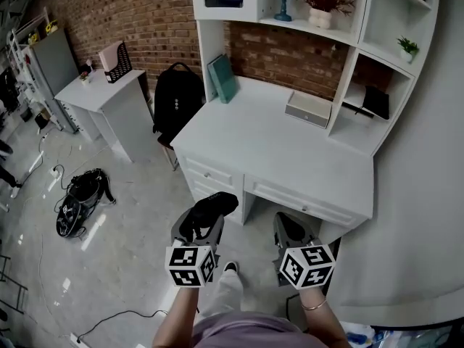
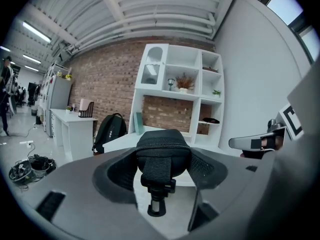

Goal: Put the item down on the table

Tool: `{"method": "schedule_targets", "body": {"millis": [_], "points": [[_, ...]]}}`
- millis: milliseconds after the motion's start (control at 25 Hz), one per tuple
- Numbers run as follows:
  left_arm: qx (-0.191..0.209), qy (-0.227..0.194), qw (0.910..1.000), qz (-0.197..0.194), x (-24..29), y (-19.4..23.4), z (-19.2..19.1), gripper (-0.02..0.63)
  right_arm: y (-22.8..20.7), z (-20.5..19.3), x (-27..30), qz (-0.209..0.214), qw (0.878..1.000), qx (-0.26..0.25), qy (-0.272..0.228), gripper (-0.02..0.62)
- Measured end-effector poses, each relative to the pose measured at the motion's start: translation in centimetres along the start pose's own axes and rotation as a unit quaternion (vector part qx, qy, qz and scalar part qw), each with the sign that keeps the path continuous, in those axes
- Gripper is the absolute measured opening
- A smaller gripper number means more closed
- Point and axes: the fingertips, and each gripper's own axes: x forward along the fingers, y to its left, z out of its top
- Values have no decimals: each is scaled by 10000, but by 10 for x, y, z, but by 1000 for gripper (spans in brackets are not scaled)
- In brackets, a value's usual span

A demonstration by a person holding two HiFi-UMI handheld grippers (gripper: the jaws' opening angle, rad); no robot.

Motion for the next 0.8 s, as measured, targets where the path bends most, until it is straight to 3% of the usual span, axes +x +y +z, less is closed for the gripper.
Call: {"method": "schedule_targets", "body": {"millis": [440,800], "points": [[394,-209,9960,-775,153,28,89,304,-54,77,124,-582,9980,-17,-247,2],[754,-611,9861,-1350,237,16,160,304,-92,141,176,-872,9947,-111,-537,1]]}}
